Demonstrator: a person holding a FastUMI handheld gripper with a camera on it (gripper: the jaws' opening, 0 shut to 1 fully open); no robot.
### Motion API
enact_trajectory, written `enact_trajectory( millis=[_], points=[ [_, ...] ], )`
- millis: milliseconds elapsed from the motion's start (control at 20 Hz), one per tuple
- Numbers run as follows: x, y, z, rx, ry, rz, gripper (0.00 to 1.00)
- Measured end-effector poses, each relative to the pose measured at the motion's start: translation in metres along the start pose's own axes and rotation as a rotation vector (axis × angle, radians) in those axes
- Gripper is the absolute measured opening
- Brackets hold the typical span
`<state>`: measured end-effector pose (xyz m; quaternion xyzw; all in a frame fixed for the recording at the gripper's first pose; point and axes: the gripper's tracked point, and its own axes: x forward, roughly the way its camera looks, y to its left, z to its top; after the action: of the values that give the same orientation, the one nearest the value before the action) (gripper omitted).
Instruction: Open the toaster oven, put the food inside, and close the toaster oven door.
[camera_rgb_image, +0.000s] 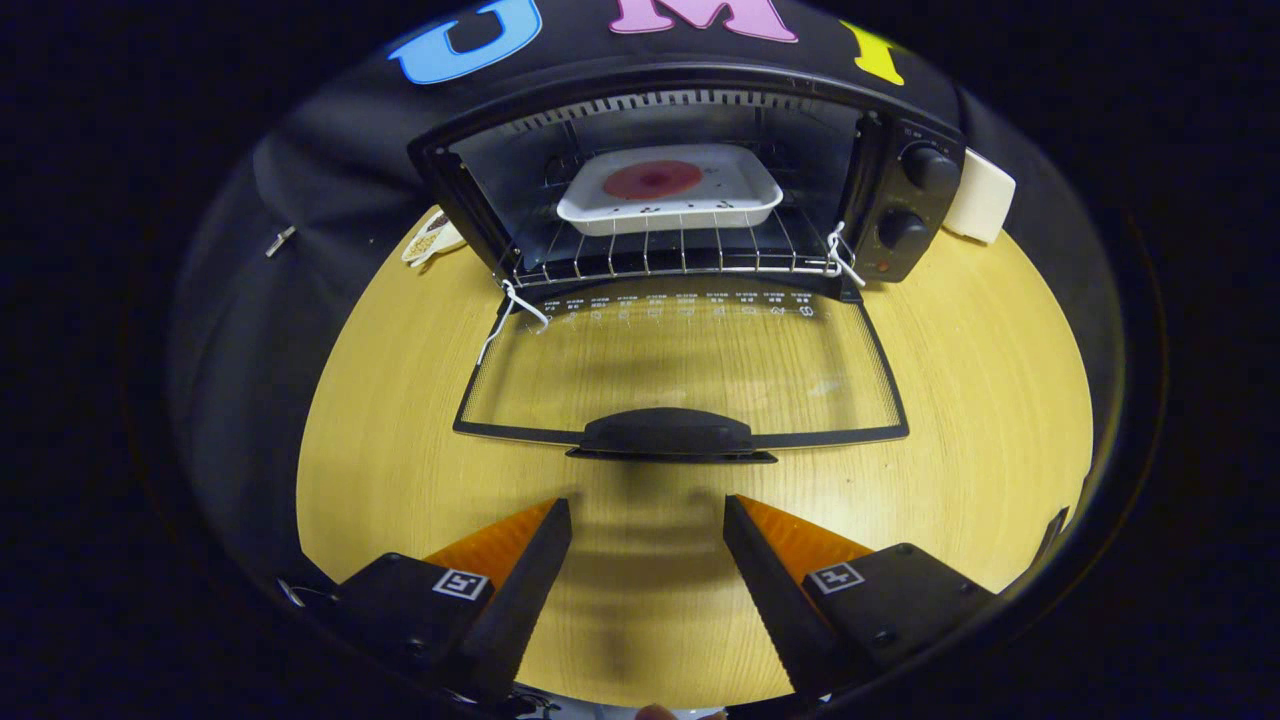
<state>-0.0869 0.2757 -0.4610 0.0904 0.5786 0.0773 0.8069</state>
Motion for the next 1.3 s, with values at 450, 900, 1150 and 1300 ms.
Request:
enact_trajectory(
  millis=[450,900,1150,1300],
  points=[
    [0.029,-0.012,0.012,-0.008,-0.014,-0.122,0.99],
    [0.000,-0.008,0.021,0.018,-0.112,-0.066,0.98],
    [-0.026,-0.003,0.034,0.043,-0.177,-0.027,0.98],
    [-0.045,0.000,0.047,0.023,-0.244,-0.019,0.98]
  ],
)
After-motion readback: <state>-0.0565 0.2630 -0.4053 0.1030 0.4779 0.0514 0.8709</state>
